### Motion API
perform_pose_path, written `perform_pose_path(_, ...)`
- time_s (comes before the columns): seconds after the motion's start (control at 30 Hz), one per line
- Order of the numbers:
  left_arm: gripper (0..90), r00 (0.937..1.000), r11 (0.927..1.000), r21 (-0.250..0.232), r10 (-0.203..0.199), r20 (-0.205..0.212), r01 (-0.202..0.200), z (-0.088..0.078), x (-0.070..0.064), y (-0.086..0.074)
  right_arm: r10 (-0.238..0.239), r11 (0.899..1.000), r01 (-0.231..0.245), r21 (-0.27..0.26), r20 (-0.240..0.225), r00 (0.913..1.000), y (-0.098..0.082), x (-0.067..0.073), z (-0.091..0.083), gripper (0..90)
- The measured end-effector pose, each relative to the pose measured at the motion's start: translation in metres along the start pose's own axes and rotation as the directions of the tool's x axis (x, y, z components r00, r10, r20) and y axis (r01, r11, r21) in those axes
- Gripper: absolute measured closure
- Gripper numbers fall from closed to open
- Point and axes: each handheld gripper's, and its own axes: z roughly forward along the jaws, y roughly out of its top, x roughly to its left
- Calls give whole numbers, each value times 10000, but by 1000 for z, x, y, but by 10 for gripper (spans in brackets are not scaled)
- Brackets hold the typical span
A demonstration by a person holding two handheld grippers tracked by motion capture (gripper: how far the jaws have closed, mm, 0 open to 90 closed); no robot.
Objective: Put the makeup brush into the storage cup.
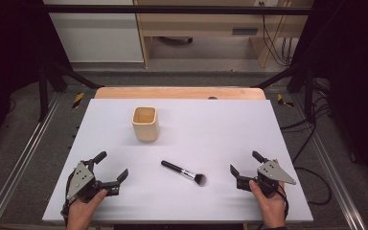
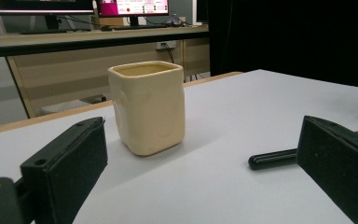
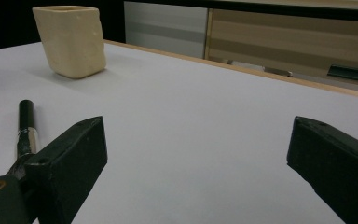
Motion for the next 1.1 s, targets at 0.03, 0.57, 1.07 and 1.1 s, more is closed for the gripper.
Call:
perform_pose_path(0.03,16,10000,10000,-10,-18,-23,18,0,0,0,48,10000,-48,16,7,10000,0,0,0,54)
perform_pose_path(0.57,17,9995,9998,132,175,-250,-172,0,1,-2,-160,9952,192,957,-340,9993,-1,4,4,58)
perform_pose_path(1.07,12,9985,9997,194,179,-524,-169,1,2,-3,-1216,9373,1655,3069,-1572,9801,39,23,13,42)
perform_pose_path(1.1,12,9985,9997,194,179,-524,-169,1,2,-3,-1216,9373,1655,3069,-1572,9801,39,23,13,42)
